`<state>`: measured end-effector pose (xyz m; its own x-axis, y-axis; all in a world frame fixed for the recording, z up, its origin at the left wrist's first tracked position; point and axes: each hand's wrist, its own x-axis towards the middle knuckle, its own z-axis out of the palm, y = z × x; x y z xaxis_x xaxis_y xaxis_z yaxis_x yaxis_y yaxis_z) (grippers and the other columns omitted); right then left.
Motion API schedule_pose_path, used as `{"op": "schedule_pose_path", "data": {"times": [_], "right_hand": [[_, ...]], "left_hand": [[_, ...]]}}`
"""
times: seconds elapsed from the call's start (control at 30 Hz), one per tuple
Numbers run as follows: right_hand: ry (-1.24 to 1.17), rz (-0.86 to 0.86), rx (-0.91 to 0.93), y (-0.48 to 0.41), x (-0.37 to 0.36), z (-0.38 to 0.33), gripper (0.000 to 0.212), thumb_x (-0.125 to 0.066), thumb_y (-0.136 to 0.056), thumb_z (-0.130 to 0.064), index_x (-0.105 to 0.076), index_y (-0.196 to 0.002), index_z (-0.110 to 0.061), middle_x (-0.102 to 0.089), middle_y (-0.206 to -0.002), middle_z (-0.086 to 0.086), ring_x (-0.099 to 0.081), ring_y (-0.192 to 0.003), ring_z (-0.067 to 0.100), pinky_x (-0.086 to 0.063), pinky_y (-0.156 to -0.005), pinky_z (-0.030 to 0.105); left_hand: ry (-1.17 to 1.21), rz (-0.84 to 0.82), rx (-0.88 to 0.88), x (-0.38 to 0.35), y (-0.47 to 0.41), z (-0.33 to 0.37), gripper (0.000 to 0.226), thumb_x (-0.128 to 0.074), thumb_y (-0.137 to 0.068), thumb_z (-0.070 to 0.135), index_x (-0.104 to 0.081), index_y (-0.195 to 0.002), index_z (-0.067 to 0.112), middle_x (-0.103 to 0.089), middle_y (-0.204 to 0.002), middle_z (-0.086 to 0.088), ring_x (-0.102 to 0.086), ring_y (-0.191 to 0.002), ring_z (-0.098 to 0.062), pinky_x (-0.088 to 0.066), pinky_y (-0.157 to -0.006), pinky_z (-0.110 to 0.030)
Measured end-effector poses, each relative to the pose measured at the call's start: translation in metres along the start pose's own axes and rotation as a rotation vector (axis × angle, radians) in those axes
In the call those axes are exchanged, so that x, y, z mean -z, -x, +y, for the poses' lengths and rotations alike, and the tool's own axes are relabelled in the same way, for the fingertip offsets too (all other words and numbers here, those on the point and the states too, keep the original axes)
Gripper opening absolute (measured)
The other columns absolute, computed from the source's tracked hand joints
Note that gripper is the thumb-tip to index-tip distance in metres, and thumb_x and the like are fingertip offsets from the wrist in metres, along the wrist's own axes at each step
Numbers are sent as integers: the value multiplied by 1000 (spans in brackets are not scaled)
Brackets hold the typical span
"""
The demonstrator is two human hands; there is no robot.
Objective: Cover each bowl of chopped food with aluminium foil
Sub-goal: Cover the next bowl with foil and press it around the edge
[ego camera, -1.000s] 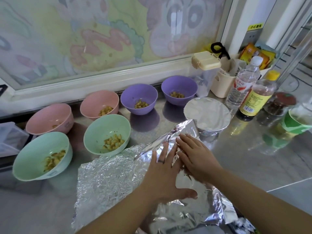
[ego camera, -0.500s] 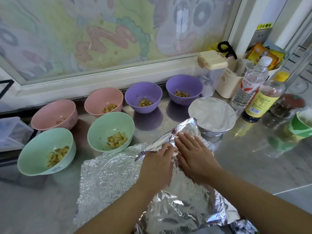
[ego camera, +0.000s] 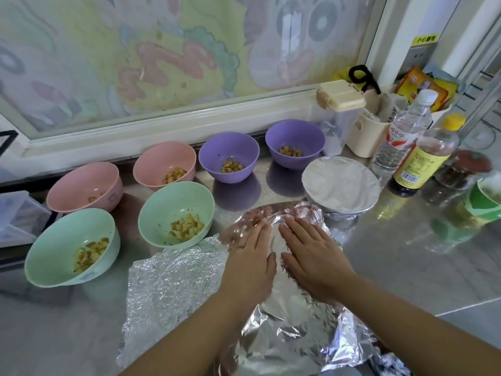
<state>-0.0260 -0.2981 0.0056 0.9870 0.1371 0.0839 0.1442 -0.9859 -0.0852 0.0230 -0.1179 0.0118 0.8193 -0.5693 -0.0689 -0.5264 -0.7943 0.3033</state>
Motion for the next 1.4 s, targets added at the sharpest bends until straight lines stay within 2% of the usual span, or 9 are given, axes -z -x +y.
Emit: {"op": "schedule_pose_path", "data": {"times": [0.17, 0.33, 0.43, 0.57, 0.73, 0.87, 1.07, 1.2, 1.4], "right_hand": [[-17, 43, -2, -2, 0, 0, 61, -35, -101, -48, -52, -147, -12, -48, -154, 8, -47, -140, 27, -31, -114, 40], [-44, 120, 2, -13, 2, -2, 54, -40, -98, -42, -59, -138, -11, -59, -139, 5, -55, -126, 27, -43, -106, 42], [-73, 172, -4, -21, 1, 1, 46, -40, -97, -34, -64, -130, -15, -63, -132, 1, -58, -118, 26, -46, -101, 40], [-73, 178, 16, -24, -5, 6, 47, -41, -96, -31, -63, -134, -14, -63, -136, 2, -57, -122, 25, -33, -108, 37], [-145, 104, -25, -23, -4, 4, 51, -36, -98, -33, -59, -140, -16, -62, -139, -2, -56, -126, 21, -45, -109, 41], [-150, 73, -47, -23, -1, 2, 55, -34, -98, -37, -55, -144, -14, -61, -141, 0, -58, -127, 22, -48, -106, 42], [-133, 65, -82, -24, -3, 2, 53, -37, -99, -39, -57, -140, -14, -61, -139, 2, -55, -131, 25, -46, -110, 44], [-143, 54, -118, -24, 1, 0, 50, -39, -98, -42, -59, -137, -18, -64, -134, -2, -60, -123, 23, -52, -100, 41], [-118, 0, -163, -23, 4, -5, 51, -38, -99, -47, -56, -138, -20, -66, -130, -3, -65, -112, 22, -55, -86, 39]], "left_hand": [[16, 78, 31, 12, -3, 3, 57, -31, -102, 36, -24, -157, 25, -28, -160, 7, -30, -145, -16, -27, -117, -39], [-146, 239, -129, 9, -17, 4, 62, -71, -77, 25, -56, -138, 21, -56, -134, 6, -57, -121, -17, -48, -98, -35], [-144, 233, -152, 4, -24, 6, 65, -63, -79, 26, -52, -142, 15, -53, -140, 2, -54, -126, -18, -48, -102, -37], [-156, 146, -140, -6, -27, 4, 69, -47, -86, 26, -38, -152, 10, -45, -153, -2, -45, -139, -19, -43, -109, -41], [-127, 134, -149, -9, -31, -1, 69, -29, -86, 27, -37, -151, 7, -47, -152, -3, -46, -139, -17, -41, -113, -39], [-21, 118, -75, -8, -29, -4, 72, -10, -90, 39, -24, -158, 19, -28, -162, 6, -24, -150, -14, -22, -122, -37], [137, 108, 21, 3, -39, -2, 43, -31, -97, 36, -48, -136, 30, -56, -135, 11, -44, -133, -11, -30, -114, -36], [203, 113, 62, 4, -40, -4, 47, -28, -94, 42, -56, -129, 30, -63, -127, 12, -49, -126, -10, -32, -113, -38], [408, 148, 159, 2, -35, -11, 39, -41, -93, 46, -61, -126, 39, -64, -124, 20, -55, -116, -7, -43, -103, -41]]}}
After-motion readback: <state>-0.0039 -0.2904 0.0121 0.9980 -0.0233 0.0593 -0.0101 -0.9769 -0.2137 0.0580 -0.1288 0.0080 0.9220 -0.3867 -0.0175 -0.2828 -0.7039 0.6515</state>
